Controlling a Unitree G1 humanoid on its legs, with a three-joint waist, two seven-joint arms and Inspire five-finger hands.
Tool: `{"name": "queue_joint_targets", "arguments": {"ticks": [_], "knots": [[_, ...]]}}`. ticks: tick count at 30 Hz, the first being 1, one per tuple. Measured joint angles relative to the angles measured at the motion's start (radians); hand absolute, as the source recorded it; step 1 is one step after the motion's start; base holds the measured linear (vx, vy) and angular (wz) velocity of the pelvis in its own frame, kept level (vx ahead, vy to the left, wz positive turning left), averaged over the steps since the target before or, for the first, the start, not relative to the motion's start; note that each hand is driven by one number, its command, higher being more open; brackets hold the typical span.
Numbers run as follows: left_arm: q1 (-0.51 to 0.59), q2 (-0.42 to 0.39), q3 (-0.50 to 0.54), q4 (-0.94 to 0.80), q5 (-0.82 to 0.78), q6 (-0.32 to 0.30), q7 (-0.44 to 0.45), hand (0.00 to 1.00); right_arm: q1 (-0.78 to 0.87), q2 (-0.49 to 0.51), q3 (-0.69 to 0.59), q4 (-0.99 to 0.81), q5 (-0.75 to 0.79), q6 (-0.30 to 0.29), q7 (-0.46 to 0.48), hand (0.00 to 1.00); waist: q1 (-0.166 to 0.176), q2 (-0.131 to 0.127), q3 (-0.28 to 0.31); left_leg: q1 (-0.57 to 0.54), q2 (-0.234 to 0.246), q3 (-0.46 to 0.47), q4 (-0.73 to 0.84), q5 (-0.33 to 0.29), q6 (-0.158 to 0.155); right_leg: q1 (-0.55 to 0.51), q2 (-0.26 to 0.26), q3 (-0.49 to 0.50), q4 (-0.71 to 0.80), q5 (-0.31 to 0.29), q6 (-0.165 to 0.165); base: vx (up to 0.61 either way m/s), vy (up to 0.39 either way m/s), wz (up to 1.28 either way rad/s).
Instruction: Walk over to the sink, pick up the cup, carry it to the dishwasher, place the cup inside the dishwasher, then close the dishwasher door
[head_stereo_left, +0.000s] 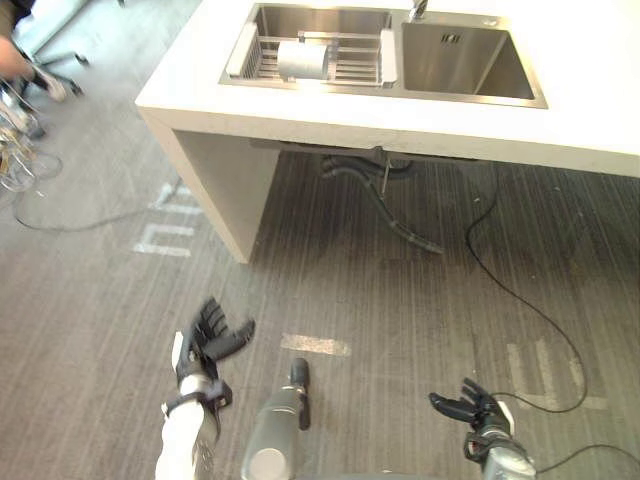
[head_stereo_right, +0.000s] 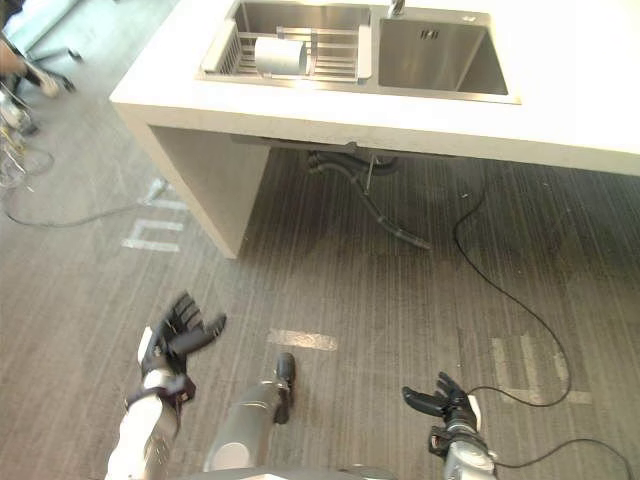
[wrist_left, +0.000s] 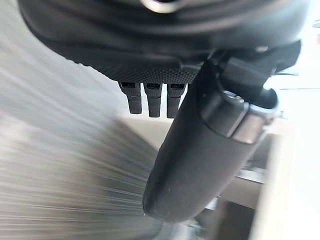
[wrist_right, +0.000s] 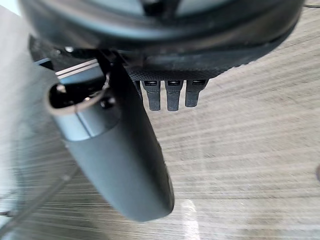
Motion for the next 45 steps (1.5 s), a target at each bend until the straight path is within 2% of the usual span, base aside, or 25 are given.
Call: {"name": "queue_joint_targets", "arguments": {"ticks": [1,2,3,4,6,8,10,12,13,14,15,17,19,22,23,25,27,28,29,30,32,34,39,40,45], "knots": [[0.001,0.003,-0.003,-0.045,0.006,0.000,-0.002,0.90,-0.001,0.002,-0.003,0.005,-0.004,0.001,0.001,0.90,0.002,0.001,0.000,0.009,0.002,0.002,0.027,-0.034,0.000,-0.016,0.000,0.008,0.072,0.001,0.003,0.59,0.134,0.10],[-0.005,0.022,-0.011,-0.119,0.022,-0.004,-0.002,0.90,-0.004,0.008,-0.003,0.011,-0.017,0.001,0.002,0.90,-0.003,0.001,-0.001,0.046,0.000,-0.005,0.050,-0.088,0.002,-0.079,-0.014,0.006,0.277,0.024,0.057,0.68,0.138,0.20],[-0.027,0.047,-0.017,-0.175,0.035,-0.007,-0.003,0.90,-0.007,0.019,-0.003,0.013,-0.030,0.002,0.006,0.90,-0.013,0.001,-0.001,0.093,-0.007,-0.032,0.038,-0.117,0.002,-0.168,-0.030,0.014,0.512,0.120,0.201,0.66,0.120,0.34],[-0.039,0.061,-0.020,-0.194,0.040,-0.011,-0.003,0.90,-0.010,0.024,0.000,0.013,-0.037,0.002,0.009,0.90,-0.020,-0.001,-0.002,0.123,-0.012,-0.041,0.019,-0.127,0.001,-0.216,-0.042,0.016,0.622,0.128,0.219,0.63,0.081,0.42],[-0.054,0.074,-0.018,-0.264,0.052,-0.031,0.004,0.90,-0.022,0.029,0.031,0.008,-0.051,0.001,0.030,0.90,-0.030,0.002,-0.005,0.281,-0.018,-0.058,-0.084,-0.146,-0.001,-0.352,-0.093,-0.014,0.831,0.058,0.113,0.45,0.011,0.21],[-0.034,0.076,-0.024,-0.334,0.061,-0.059,0.006,0.90,-0.020,0.033,0.065,-0.009,-0.070,-0.003,0.046,0.90,-0.033,0.015,-0.012,0.382,0.010,-0.073,-0.144,-0.189,-0.015,-0.441,-0.092,-0.041,0.806,0.014,0.038,0.47,-0.046,0.04],[-0.020,0.075,-0.027,-0.382,0.060,-0.089,0.006,0.90,-0.018,0.037,0.083,-0.023,-0.077,-0.005,0.059,0.90,-0.037,0.026,-0.023,0.444,0.043,-0.086,-0.168,-0.209,-0.046,-0.538,-0.079,-0.061,0.684,-0.005,0.011,0.44,-0.147,0.16],[-0.020,0.075,-0.028,-0.407,0.060,-0.107,0.007,0.90,-0.019,0.037,0.086,-0.026,-0.078,-0.006,0.063,0.90,-0.052,0.029,-0.028,0.489,0.071,-0.109,-0.182,-0.233,-0.076,-0.606,-0.064,-0.048,0.463,0.020,0.023,0.48,-0.229,0.38],[-0.020,0.076,-0.026,-0.415,0.060,-0.115,0.014,0.90,-0.017,0.035,0.086,-0.026,-0.078,-0.006,0.063,0.90,-0.060,0.025,-0.032,0.516,0.086,-0.123,-0.177,-0.262,-0.105,-0.622,-0.051,-0.018,0.270,0.114,0.024,0.54,-0.306,0.51],[-0.018,0.072,-0.028,-0.409,0.061,-0.115,0.022,0.90,-0.004,0.028,0.088,-0.022,-0.078,-0.006,0.063,0.90,-0.073,0.035,-0.036,0.545,0.108,-0.131,-0.165,-0.293,-0.135,-0.588,-0.030,-0.017,0.188,0.316,-0.005,0.57,-0.322,0.37],[-0.014,0.057,-0.030,-0.405,0.061,-0.111,0.025,0.90,-0.007,0.015,0.088,-0.014,-0.080,-0.004,0.063,0.90,-0.067,0.065,-0.042,0.548,0.142,-0.131,-0.161,-0.296,-0.140,-0.570,0.000,-0.030,0.186,0.316,-0.013,0.65,-0.326,0.17],[-0.027,0.065,-0.039,-0.404,0.079,-0.106,0.020,0.90,-0.005,-0.003,0.063,-0.015,-0.099,-0.004,0.068,0.90,-0.070,0.069,-0.046,0.577,0.152,-0.127,-0.173,-0.226,-0.139,-0.569,0.003,-0.027,0.271,0.226,-0.047,0.57,-0.281,0.13],[-0.042,0.070,-0.056,-0.404,0.081,-0.106,0.005,0.90,0.015,-0.014,0.056,-0.021,-0.099,-0.004,0.068,0.90,-0.092,0.075,-0.050,0.577,0.171,-0.135,-0.096,-0.194,-0.140,-0.500,0.004,-0.070,0.270,0.171,-0.048,0.41,-0.241,0.58],[-0.061,0.086,-0.086,-0.404,0.102,-0.107,-0.013,0.90,0.065,-0.013,0.061,-0.055,-0.098,-0.005,0.070,0.90,-0.084,0.090,-0.048,0.438,0.258,-0.119,0.308,-0.160,-0.155,-0.332,0.057,-0.110,0.151,0.149,-0.052,0.31,-0.157,0.39],[-0.059,0.111,-0.095,-0.404,0.114,-0.107,-0.021,0.90,0.082,-0.007,0.061,-0.078,-0.097,-0.006,0.068,0.90,-0.069,0.085,-0.055,0.372,0.270,-0.093,0.404,-0.213,-0.155,-0.286,0.062,-0.111,0.109,0.149,-0.054,0.22,-0.060,0.01],[-0.059,0.161,-0.093,-0.402,0.147,-0.107,-0.022,0.90,0.087,-0.010,0.061,-0.073,-0.095,-0.016,0.067,0.90,-0.057,0.067,-0.073,0.298,0.250,-0.065,0.329,-0.263,-0.125,-0.268,0.053,-0.098,0.072,0.153,-0.048,0.17,-0.018,-0.14],[-0.060,0.221,-0.083,-0.389,0.207,-0.107,-0.023,0.90,0.072,-0.013,0.060,-0.054,-0.094,-0.018,0.067,0.90,-0.055,0.067,-0.075,0.268,0.197,-0.074,0.082,-0.263,-0.116,-0.233,0.030,-0.082,0.046,0.161,-0.033,0.25,0.103,-0.17],[-0.060,0.227,-0.082,-0.378,0.230,-0.107,-0.023,0.90,0.072,-0.014,0.060,-0.049,-0.094,-0.018,0.068,0.90,-0.055,0.069,-0.076,0.271,0.178,-0.092,0.014,-0.239,-0.122,-0.229,0.023,-0.077,0.045,0.162,-0.031,0.25,0.185,-0.18],[-0.061,0.233,-0.082,-0.363,0.273,-0.104,-0.025,0.90,0.079,-0.022,0.060,-0.044,-0.094,-0.018,0.072,0.90,-0.056,0.094,-0.092,0.281,0.156,-0.132,-0.128,-0.076,-0.127,-0.222,0.027,-0.068,0.040,0.156,-0.005,0.16,0.157,-0.20],[-0.062,0.247,-0.079,-0.355,0.297,-0.104,-0.025,0.90,0.076,-0.014,0.060,-0.031,-0.094,-0.018,0.074,0.90,-0.055,0.083,-0.093,0.288,0.148,-0.139,-0.133,-0.081,-0.159,-0.216,0.023,-0.054,0.037,0.145,0.017,0.19,0.179,-0.15],[-0.069,0.314,-0.082,-0.322,0.357,-0.081,-0.030,0.90,0.095,0.026,0.061,-0.023,-0.094,-0.018,0.085,0.90,-0.062,0.031,-0.112,0.308,0.107,-0.122,-0.178,-0.069,-0.139,-0.216,-0.019,-0.037,0.016,0.151,0.031,0.17,0.165,-0.03],[-0.069,0.357,-0.091,-0.317,0.416,-0.061,-0.036,0.90,0.106,0.038,0.061,-0.023,-0.094,-0.018,0.090,0.90,-0.062,0.013,-0.113,0.324,0.088,-0.109,-0.193,-0.067,-0.136,-0.205,-0.036,-0.018,0.002,0.156,0.039,0.12,0.135,-0.08],[-0.098,0.406,-0.137,-0.318,0.483,-0.061,-0.067,0.90,0.116,0.038,0.062,-0.022,-0.094,-0.018,0.108,0.90,-0.062,0.007,-0.116,0.368,0.074,-0.083,-0.251,-0.050,-0.122,-0.194,-0.046,0.022,-0.026,0.164,0.052,-0.01,0.036,-0.10],[-0.158,0.413,-0.151,-0.173,0.541,-0.064,-0.076,0.90,0.112,0.032,0.100,-0.002,-0.094,-0.017,0.121,0.90,-0.090,0.027,-0.139,0.480,0.067,-0.038,-0.529,0.107,-0.119,-0.208,-0.037,0.058,-0.092,0.225,0.059,-0.01,-0.002,-0.04],[-0.158,0.413,-0.151,-0.173,0.541,-0.064,-0.076,0.90,0.112,0.032,0.100,-0.002,-0.094,-0.017,0.121,0.90,-0.090,0.027,-0.140,0.481,0.067,-0.038,-0.529,0.107,-0.119,-0.208,-0.037,0.059,-0.092,0.225,0.059,0.00,0.000,0.00]]}}
